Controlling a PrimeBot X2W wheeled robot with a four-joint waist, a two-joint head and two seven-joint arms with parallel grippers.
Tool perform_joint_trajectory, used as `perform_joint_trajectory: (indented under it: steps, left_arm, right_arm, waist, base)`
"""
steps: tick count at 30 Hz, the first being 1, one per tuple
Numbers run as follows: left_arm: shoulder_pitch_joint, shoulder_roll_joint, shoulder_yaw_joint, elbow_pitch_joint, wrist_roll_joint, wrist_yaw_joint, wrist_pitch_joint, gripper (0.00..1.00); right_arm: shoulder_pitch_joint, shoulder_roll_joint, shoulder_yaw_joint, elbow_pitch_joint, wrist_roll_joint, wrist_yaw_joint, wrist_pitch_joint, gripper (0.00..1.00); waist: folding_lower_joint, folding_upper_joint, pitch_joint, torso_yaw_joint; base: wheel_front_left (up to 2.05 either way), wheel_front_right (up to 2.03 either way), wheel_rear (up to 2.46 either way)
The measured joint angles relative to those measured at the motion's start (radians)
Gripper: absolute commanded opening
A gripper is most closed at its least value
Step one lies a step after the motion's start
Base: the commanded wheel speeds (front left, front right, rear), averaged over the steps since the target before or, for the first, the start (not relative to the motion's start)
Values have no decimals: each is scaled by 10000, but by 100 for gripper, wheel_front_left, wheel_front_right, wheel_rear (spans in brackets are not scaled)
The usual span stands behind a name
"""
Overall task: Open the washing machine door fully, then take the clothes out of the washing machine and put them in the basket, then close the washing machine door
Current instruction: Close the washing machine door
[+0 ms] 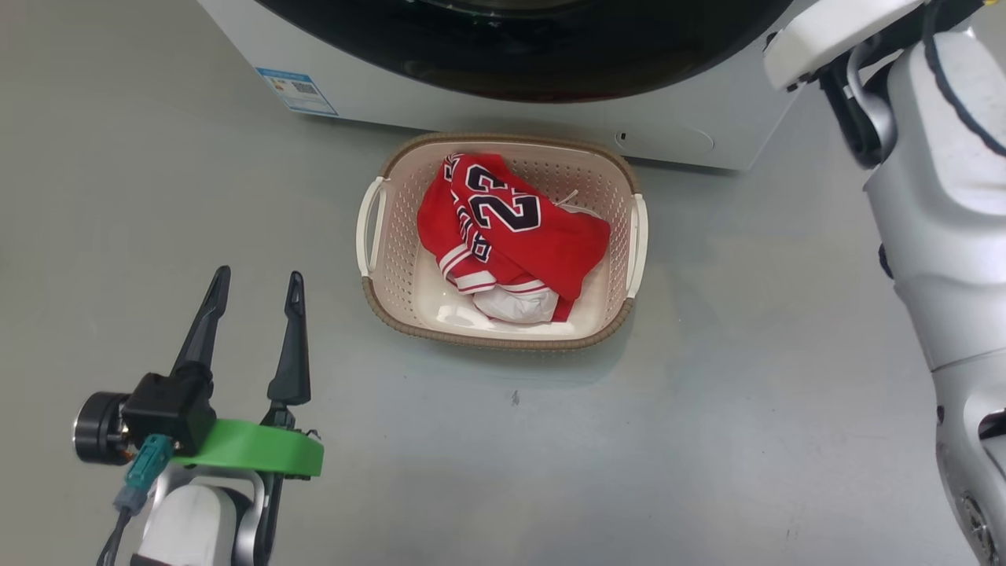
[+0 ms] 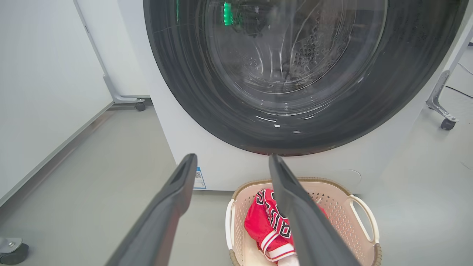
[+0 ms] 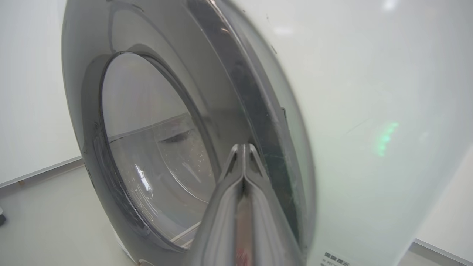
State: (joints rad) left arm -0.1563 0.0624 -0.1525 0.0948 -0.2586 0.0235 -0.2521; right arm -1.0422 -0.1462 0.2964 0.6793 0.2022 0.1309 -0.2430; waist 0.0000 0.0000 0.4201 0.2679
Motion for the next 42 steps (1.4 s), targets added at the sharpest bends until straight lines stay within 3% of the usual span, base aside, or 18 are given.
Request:
perform_joint_trajectory:
  steps: [15,23,29,37,40,41,42]
  left_arm:
    - [-293,-142,-59,-31,52,-84,0,100]
    - [-299,-155,136,-6,98,-109,0,100]
    - [-306,-157,221,4,245,-109,0,100]
    - [-308,-150,470,92,370,-109,-2,100]
    - [-307,-142,525,174,403,-109,0,100]
    - [-305,-138,539,205,405,-109,-2,100]
    - [-300,-136,558,221,405,-109,-2,100]
  right_arm:
    - [-626,-155,-150,920,194,117,-104,0]
    - [-678,77,230,1085,293,46,-102,0]
    - [-272,301,481,961,525,-2,-104,0]
    - [967,412,217,-163,731,-2,-104,0]
    - [1593,408,81,-405,821,-2,-104,57]
    - [1804,416,69,-476,834,-2,-104,87]
    - [2015,431,38,-546,878,-2,-104,100]
  waist:
    - [0,0,267,234]
    - [0,0,201,124]
    - [0,0,82,-130]
    - [0,0,-176,-659]
    - [0,0,-319,-818]
    - [0,0,-373,-868]
    - [0,0,-427,-920]
  base:
    - [0,0,0]
    - [0,0,0]
    - [0,0,0]
    - [0,0,0]
    - [0,0,0]
    - [0,0,0]
    - [0,0,0]
